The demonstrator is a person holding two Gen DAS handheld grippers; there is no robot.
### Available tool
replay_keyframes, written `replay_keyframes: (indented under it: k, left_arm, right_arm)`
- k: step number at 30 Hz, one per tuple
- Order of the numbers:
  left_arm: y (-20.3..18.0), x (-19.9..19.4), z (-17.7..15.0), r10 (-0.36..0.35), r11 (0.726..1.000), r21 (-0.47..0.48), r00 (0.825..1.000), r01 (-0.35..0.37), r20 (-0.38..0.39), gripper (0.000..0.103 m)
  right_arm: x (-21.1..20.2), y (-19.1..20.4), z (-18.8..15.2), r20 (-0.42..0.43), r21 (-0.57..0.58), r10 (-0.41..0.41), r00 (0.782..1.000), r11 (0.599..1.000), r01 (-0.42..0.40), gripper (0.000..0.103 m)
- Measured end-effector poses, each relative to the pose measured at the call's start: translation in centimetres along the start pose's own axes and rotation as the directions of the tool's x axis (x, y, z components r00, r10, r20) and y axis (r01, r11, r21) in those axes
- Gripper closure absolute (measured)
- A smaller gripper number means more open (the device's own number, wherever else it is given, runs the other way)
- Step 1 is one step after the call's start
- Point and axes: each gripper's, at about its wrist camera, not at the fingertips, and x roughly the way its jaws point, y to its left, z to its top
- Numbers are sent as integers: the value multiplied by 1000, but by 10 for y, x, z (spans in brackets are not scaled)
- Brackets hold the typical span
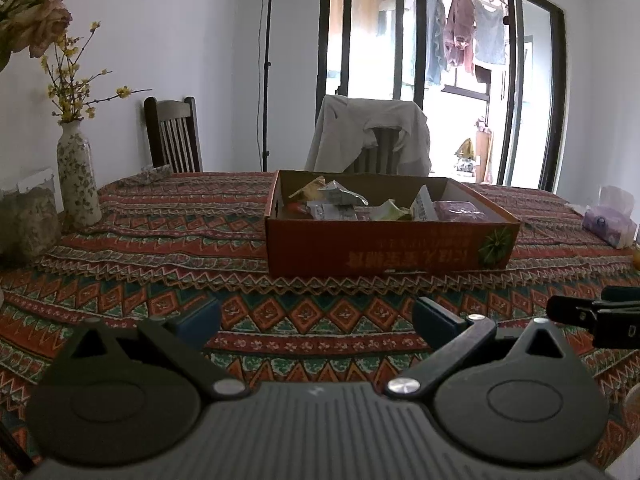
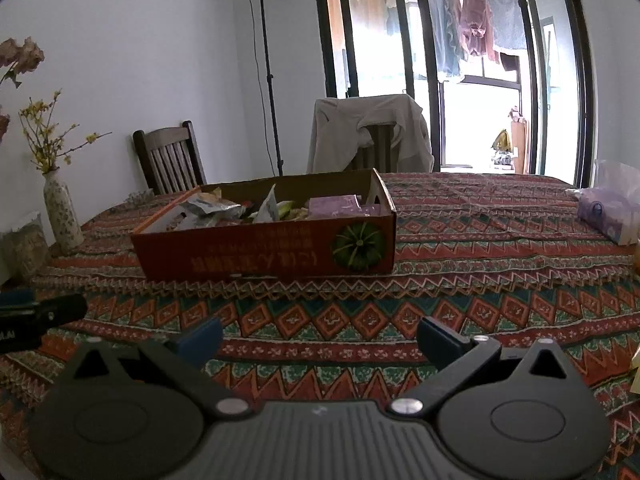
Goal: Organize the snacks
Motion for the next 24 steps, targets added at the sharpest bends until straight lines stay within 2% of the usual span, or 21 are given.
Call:
replay_keyframes:
  k: [24]
  left_arm:
    - [-2, 1, -1, 1, 1000, 4, 1000, -1, -4, 0]
  right_arm:
    - [1, 0, -1, -1, 0, -1, 1000, 1000, 1, 0]
